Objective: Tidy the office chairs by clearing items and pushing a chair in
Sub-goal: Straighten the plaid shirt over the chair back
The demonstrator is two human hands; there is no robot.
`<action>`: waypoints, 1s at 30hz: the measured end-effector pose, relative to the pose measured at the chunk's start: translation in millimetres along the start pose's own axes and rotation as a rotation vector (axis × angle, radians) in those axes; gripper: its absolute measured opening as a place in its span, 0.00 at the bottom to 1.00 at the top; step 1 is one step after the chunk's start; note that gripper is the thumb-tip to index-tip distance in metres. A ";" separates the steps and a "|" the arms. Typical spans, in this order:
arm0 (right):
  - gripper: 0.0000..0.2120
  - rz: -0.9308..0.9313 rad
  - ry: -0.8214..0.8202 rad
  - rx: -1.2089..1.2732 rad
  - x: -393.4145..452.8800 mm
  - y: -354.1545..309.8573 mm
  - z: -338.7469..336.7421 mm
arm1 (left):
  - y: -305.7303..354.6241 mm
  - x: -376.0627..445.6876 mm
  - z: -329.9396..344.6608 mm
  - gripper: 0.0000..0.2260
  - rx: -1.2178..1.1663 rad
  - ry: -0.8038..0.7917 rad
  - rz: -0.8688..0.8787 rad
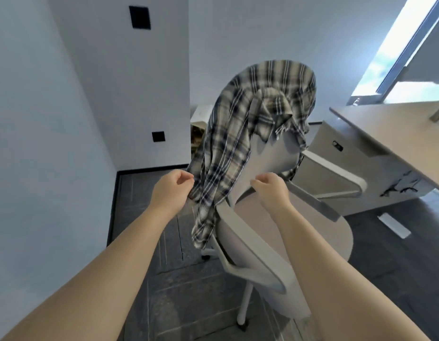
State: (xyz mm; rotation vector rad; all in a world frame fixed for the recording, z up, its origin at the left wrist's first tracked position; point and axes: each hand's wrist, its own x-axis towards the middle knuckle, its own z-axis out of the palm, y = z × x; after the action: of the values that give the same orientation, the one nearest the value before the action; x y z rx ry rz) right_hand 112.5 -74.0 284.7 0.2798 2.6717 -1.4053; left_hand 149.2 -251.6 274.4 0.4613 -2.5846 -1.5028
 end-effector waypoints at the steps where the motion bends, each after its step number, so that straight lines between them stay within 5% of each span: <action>1: 0.19 -0.021 0.002 -0.013 -1.5 -15.5 -4.4 | 7.6 4.9 -6.0 0.11 -0.009 0.003 0.014; 9: 0.08 -0.059 0.081 0.054 45.3 -114.1 3.9 | 62.8 93.7 -42.4 0.09 -0.087 -0.042 0.140; 15: 0.29 -0.051 0.175 0.060 106.3 -155.7 42.2 | 63.8 161.6 -54.3 0.11 -0.077 -0.090 0.156; 18: 0.33 0.027 0.201 -0.038 123.2 -161.8 48.3 | 60.7 182.9 -51.3 0.11 -0.054 -0.120 0.159; 25: 0.21 0.057 0.170 -0.160 117.6 -150.5 35.6 | 77.2 193.2 -28.9 0.11 -0.045 -0.206 0.207; 30: 0.25 0.042 0.087 -0.246 89.7 -137.4 17.5 | 90.9 183.4 -20.7 0.11 -0.069 -0.221 0.212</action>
State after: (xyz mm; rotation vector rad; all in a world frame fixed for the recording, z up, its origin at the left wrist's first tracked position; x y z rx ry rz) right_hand -4.2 -154.6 369.0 0.3779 2.8528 -1.0610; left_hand -37.6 -285.0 353.9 0.0122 -2.6281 -1.6419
